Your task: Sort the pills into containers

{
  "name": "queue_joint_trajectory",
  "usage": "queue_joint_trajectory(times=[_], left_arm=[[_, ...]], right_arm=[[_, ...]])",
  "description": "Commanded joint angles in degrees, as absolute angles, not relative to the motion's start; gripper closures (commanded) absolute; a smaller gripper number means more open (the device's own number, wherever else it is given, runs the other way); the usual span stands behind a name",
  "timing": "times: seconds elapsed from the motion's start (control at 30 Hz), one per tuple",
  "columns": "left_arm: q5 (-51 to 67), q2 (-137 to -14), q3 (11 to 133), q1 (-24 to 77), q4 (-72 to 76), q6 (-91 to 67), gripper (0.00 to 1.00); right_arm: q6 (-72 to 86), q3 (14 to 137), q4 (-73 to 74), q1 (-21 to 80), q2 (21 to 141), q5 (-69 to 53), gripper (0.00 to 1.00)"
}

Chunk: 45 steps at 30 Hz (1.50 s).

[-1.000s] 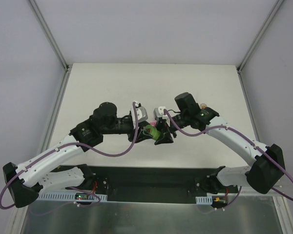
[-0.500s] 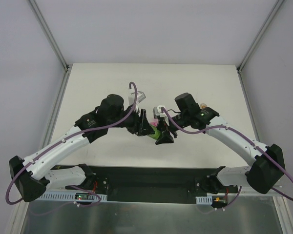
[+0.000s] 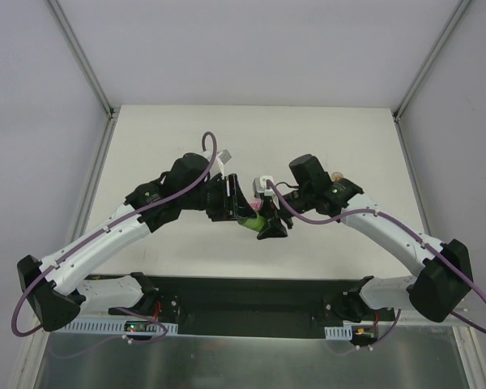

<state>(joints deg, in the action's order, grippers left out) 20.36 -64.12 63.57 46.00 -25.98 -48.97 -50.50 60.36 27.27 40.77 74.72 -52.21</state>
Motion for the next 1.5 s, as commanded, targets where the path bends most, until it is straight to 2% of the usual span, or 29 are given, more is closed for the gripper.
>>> queue_joint_trajectory(times=[0.0,0.03,0.1,0.13,0.2,0.23,0.33,0.37,0.43,0.57,0.7,0.8,1.2,1.37,1.47], left_arm=[[23.11,-65.04,67.85,45.88,-24.79,-57.12,0.94],[23.38,-65.13,68.37,45.88,-24.79,-57.13,0.82],[24.08,-65.39,69.16,45.97,-24.79,-56.34,0.71],[24.26,-65.22,69.26,45.79,-24.79,-56.08,0.54],[24.26,-64.78,69.26,45.79,-24.79,-54.85,0.44],[24.0,-63.99,69.08,45.44,-24.79,-54.41,0.34],[23.3,-62.58,68.29,44.91,-24.7,-50.73,0.17],[23.03,-61.53,68.03,44.83,-24.61,-49.15,0.07],[24.86,-60.13,66.98,44.91,-23.48,-40.9,0.01],[26.54,-56.17,62.33,45.0,-20.93,-19.76,0.01],[31.1,-47.39,48.48,45.09,-10.13,-0.04,0.01],[29.01,-42.63,43.69,45.09,-4.75,10.35,0.01],[29.61,-46.31,46.58,46.05,1.93,17.31,0.02],[32.34,-48.69,47.81,46.32,1.93,16.7,0.14],[34.09,-49.83,48.34,46.49,1.93,16.35,0.17]], right_arm=[[-53.17,61.44,22.76,41.04,74.36,-52.65,0.92],[-53.17,61.35,22.76,41.04,74.36,-52.65,0.92],[-53.09,61.44,22.76,40.96,74.27,-52.73,0.92],[-53.0,61.44,22.76,40.96,74.35,-52.82,0.92],[-52.91,61.44,22.76,41.04,74.27,-53.0,0.92],[-52.91,61.52,22.76,41.04,74.27,-53.09,0.92],[-52.91,61.44,22.76,40.96,74.09,-53.52,0.92],[-53.17,61.44,22.85,40.96,74.09,-54.13,0.92],[-53.44,61.35,23.12,40.96,73.92,-55.1,0.92],[-54.31,61.26,23.64,41.04,73.92,-56.69,0.92],[-55.54,61.26,24.69,40.96,73.91,-58.62,0.92],[-55.63,61.35,25.05,40.96,74.09,-59.41,0.92],[-55.99,61.52,25.58,41.04,74.35,-59.77,0.92],[-56.07,61.61,25.66,40.96,74.44,-59.85,0.92],[-56.07,61.61,25.75,40.96,74.44,-59.85,0.92]])
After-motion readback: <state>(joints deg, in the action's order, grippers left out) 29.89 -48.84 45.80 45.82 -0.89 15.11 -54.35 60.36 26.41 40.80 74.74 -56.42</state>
